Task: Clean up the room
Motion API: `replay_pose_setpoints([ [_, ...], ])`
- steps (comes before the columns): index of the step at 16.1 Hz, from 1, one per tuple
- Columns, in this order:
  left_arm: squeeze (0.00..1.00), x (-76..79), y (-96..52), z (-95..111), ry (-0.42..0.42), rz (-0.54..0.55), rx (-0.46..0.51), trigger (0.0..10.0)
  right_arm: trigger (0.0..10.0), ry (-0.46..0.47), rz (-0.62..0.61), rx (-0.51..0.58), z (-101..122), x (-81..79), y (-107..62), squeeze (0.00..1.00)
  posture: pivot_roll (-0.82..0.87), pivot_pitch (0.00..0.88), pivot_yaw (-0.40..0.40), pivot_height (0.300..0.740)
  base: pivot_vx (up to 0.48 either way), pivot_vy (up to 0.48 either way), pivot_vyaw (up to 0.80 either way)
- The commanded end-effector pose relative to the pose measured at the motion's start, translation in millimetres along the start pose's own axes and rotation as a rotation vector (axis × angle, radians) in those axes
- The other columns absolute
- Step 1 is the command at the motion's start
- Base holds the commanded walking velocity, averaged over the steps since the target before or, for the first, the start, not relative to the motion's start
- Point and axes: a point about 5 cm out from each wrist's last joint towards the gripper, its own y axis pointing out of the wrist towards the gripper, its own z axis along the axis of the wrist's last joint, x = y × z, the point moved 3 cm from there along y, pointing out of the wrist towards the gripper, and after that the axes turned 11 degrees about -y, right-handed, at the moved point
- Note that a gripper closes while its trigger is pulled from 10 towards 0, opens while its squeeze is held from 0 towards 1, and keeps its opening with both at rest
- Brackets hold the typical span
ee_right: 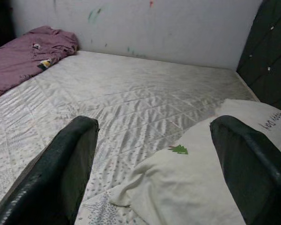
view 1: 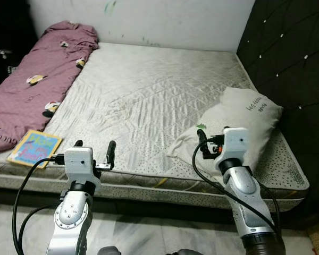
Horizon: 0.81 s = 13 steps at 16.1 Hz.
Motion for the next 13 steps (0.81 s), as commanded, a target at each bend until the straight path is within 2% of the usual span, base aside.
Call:
replay_pose_setpoints([
  [1,0.0,1.1,-0.1,6.2,-0.002,-0.018,0.025,10.0,10.0,-0.007,-0.007,0.008,2.5,2.4,1.1,0.0,0.0,0.031,-0.054,0.74,0.292,0.0,0.0],
  [13,0.0,1.8,-0.2,6.3,-0.009,-0.032,0.021,10.0,10.0,-0.014,-0.009,0.002,2.0,2.7,1.6,0.0,0.0,0.039,-0.054,0.74,0.319,0.0,0.0],
])
